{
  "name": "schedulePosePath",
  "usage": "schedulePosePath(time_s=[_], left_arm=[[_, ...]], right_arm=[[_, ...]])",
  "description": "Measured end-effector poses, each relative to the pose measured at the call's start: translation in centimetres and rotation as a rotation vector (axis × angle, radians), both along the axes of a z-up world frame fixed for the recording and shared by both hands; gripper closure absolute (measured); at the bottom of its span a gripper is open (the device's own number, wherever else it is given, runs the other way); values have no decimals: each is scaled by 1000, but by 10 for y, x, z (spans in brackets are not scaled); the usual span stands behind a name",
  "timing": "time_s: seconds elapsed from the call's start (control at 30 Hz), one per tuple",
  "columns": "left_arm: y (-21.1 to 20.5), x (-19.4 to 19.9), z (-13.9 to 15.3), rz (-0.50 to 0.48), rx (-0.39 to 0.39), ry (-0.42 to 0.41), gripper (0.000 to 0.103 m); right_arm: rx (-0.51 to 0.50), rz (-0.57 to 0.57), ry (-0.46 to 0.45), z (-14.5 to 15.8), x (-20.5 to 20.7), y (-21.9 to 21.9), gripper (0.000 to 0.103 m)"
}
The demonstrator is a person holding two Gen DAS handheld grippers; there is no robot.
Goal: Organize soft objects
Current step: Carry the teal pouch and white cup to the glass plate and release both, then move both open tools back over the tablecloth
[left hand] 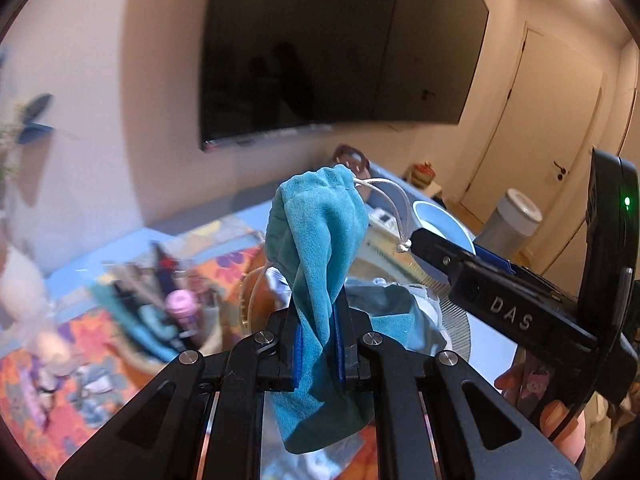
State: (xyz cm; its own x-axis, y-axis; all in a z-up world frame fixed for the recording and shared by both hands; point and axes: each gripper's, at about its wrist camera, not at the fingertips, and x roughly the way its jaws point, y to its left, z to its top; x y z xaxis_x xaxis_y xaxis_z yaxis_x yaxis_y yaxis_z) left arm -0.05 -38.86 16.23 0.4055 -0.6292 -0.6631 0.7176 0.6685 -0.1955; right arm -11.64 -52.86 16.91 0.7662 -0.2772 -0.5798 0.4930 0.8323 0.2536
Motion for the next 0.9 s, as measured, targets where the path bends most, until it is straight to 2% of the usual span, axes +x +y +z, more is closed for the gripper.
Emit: schedulePosePath(time_s=[0.07, 0.1, 0.13, 0.17, 0.23, 0.27, 0.33, 0.47, 0.63, 0.8, 0.9], left_arm=[[-9, 3, -8, -3, 6, 9, 93], [-14, 6, -12, -5, 8, 13, 89], [-19, 9, -17, -2, 16, 23, 72], [-24, 12, -21, -2, 19, 35, 65], [-26, 11, -26, -17, 7, 51, 43], [-25, 10, -27, -22, 2, 49, 40], [-21, 5, -28, -31, -3, 42, 38], [-3, 1, -24, -66, -43, 82, 38], [39, -13, -3, -36, -80, 51, 38], [107, -29, 27, 47, -101, -25, 38], [160, -35, 48, 140, -98, -83, 36]], right_arm=[[20, -12, 16, -8, 7, -13, 37], [28, -19, 22, -11, 6, -18, 36], [40, -21, 28, -16, 9, -23, 34], [49, -22, 34, -18, 12, -26, 34], [73, -28, 44, -23, 14, -33, 34], [74, -30, 43, -24, 13, -35, 34], [77, -48, 49, -26, 9, -38, 34], [100, -55, 37, -27, -3, -39, 34], [84, -18, 27, -16, -13, -15, 34], [22, 63, -11, 9, -20, 32, 34], [-19, 134, -44, 27, -21, 70, 34]])
